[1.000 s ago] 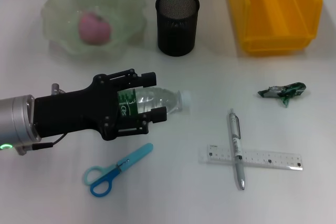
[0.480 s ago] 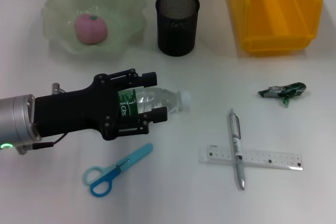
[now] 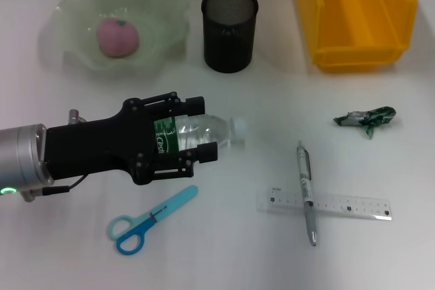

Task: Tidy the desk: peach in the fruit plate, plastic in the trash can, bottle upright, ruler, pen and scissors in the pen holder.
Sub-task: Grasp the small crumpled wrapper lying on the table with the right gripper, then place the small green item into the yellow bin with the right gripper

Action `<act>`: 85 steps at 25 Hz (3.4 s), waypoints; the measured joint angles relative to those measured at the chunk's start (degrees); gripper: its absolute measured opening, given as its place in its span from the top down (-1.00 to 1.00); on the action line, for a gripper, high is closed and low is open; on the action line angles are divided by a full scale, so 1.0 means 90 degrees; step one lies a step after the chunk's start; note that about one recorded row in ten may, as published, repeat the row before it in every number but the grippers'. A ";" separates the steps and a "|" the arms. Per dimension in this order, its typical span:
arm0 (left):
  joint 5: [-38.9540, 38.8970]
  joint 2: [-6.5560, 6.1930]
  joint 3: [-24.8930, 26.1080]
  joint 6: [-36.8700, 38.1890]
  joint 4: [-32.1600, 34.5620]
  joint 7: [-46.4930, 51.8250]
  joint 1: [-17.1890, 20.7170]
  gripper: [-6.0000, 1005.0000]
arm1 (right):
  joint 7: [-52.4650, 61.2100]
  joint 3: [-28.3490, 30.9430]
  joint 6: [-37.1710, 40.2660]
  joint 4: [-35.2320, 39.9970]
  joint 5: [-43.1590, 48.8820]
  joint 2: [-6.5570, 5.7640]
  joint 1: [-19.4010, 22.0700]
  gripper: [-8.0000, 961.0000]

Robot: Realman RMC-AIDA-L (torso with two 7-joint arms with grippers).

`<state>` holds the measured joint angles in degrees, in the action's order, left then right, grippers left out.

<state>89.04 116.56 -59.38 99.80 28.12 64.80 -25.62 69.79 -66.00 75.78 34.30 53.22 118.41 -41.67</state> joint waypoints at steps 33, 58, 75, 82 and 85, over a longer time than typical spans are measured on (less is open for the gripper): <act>0.0009 0.0025 0.0039 -0.0079 -0.0043 -0.0005 -0.0077 -0.53 | 0.3978 0.1904 0.2657 0.2855 1.0672 -0.0707 0.0073 -0.73; 0.0009 0.0002 0.0055 -0.0103 -0.0041 0.0041 -0.0073 -0.53 | 0.3758 0.1123 0.0290 0.1595 1.1338 -0.0256 -0.0175 -0.66; -0.0008 -0.0002 0.0054 -0.0074 0.0001 0.0037 -0.0079 -0.53 | 0.3880 0.1331 0.0408 0.1836 1.1335 -0.0227 -0.0154 0.67; -0.0011 -0.0003 0.0054 -0.0058 0.0000 0.0033 -0.0084 -0.53 | 0.3675 0.2321 0.1723 0.3300 0.9585 -0.0262 0.0352 0.87; -0.0010 -0.0006 0.0054 -0.0058 0.0000 0.0030 -0.0084 -0.53 | 0.3527 0.2362 0.1664 0.3965 0.8574 -0.0207 0.0853 0.89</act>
<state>88.95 116.50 -58.89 99.28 28.12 65.07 -26.37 101.54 -44.74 90.76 69.98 130.39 116.54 -34.00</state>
